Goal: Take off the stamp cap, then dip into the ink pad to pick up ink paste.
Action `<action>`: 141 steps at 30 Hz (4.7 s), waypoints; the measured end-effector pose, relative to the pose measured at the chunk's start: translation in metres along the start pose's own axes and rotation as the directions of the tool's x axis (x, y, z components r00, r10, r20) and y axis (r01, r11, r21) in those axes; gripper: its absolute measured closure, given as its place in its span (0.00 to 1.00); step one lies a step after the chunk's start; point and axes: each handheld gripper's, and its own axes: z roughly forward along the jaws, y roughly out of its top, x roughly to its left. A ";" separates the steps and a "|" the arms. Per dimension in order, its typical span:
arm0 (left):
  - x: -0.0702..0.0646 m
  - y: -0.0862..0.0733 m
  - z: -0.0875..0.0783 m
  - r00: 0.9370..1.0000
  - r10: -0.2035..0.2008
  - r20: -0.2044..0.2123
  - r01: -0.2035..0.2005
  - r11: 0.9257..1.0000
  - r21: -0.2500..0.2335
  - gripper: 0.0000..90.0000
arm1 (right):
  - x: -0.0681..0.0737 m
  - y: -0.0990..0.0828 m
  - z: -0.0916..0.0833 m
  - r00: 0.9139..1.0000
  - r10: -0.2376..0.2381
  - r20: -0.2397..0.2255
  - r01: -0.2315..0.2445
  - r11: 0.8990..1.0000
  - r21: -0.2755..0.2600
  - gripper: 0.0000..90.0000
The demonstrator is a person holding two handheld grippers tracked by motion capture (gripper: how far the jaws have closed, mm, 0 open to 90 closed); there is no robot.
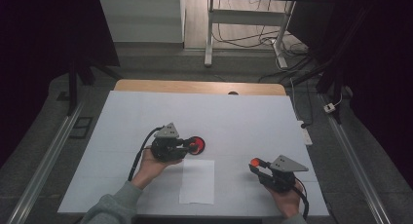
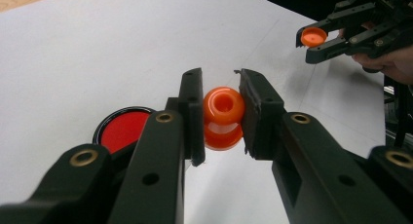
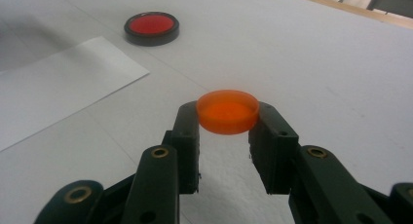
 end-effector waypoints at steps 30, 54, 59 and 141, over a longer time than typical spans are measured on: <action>0.005 0.004 -0.006 0.999 0.018 -0.039 -0.018 1.000 -0.006 0.80 | -0.011 -0.001 -0.003 1.000 0.015 0.019 -0.015 1.000 -0.013 0.72; 0.024 0.010 0.006 0.997 0.007 -0.071 -0.006 1.000 0.015 0.80 | -0.012 -0.002 -0.003 1.000 0.018 0.008 -0.018 1.000 -0.009 0.72; 0.030 0.009 0.011 0.997 -0.003 -0.083 0.004 1.000 0.023 0.80 | -0.011 -0.002 -0.002 1.000 0.015 0.001 -0.015 1.000 -0.008 0.72; 0.039 -0.013 0.068 0.980 0.109 -0.166 -0.078 0.980 0.185 0.81 | -0.010 -0.004 -0.002 1.000 0.013 0.001 -0.013 1.000 0.001 0.72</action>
